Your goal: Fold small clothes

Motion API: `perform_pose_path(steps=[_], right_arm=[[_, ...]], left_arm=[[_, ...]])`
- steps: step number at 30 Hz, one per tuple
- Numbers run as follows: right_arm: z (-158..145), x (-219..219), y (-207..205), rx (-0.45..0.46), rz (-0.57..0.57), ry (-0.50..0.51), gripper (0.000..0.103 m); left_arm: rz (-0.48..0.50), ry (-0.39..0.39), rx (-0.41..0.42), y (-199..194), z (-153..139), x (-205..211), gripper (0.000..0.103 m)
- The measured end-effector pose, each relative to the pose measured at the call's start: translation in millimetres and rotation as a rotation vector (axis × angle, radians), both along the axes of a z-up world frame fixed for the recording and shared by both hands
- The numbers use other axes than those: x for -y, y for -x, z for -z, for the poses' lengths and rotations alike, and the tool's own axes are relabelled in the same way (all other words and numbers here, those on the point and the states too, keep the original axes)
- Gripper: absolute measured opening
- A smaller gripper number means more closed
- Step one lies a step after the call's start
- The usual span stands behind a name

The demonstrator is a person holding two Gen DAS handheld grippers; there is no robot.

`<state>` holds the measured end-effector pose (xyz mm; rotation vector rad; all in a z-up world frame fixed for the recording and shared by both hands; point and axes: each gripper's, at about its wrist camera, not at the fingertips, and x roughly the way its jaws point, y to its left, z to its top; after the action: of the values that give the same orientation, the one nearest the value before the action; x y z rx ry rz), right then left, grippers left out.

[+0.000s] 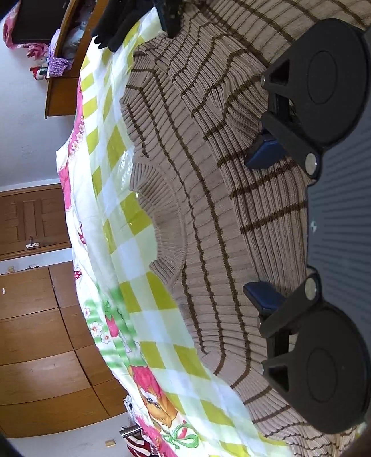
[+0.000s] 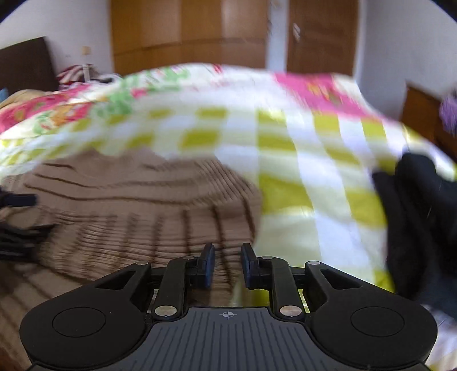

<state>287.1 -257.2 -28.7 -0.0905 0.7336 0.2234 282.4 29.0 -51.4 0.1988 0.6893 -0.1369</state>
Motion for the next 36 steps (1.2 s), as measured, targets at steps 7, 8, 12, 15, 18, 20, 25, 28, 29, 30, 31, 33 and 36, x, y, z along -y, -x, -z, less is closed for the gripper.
perform_pose_path(steps=[7,8,12,15,18,20,25,28,29,30,31,33,36], right_arm=[[-22,-4,12,0.077,0.039,0.028,0.023],[-24,-8,17,0.099,0.02,0.034,0.023],[-29,-24,23,0.113,-0.03,0.008,0.023],[-29,-36,24,0.096,-0.054,-0.002,0.024],[-29,-58,31,0.097,-0.129,0.005,0.026],[-25,-73,35,0.088,-0.168,0.011,0.026],[-17,-113,37,0.053,-0.265,-0.006,0.026],[-17,-145,39,0.038,-0.339,-0.016,0.026],[-17,-157,38,0.03,-0.36,-0.022,0.026],[-18,-169,37,0.024,-0.383,-0.026,0.026],[-20,-182,35,0.02,-0.408,-0.027,0.026],[-25,-212,33,0.027,-0.468,-0.019,0.026],[-32,-261,28,0.037,-0.571,0.004,0.026]], left_arm=[[-0.054,-0.017,0.008,14,-4,-7,0.1],[-0.068,-0.026,0.015,17,-4,-8,0.1],[-0.089,-0.05,0.013,30,-2,-17,0.101],[-0.126,-0.019,0.012,41,-7,-33,0.1],[-0.167,-0.013,0.033,54,-13,-47,0.1],[-0.195,-0.013,0.032,62,-16,-57,0.1],[-0.269,0.016,0.039,92,-23,-92,0.1],[-0.315,0.054,0.023,106,-23,-114,0.1],[-0.325,0.075,0.019,109,-22,-120,0.1],[-0.337,0.096,0.011,112,-21,-127,0.1],[-0.351,0.11,0.005,113,-20,-131,0.1],[-0.372,0.161,0.008,115,-18,-139,0.1],[-0.375,0.272,0.027,114,-18,-143,0.1]])
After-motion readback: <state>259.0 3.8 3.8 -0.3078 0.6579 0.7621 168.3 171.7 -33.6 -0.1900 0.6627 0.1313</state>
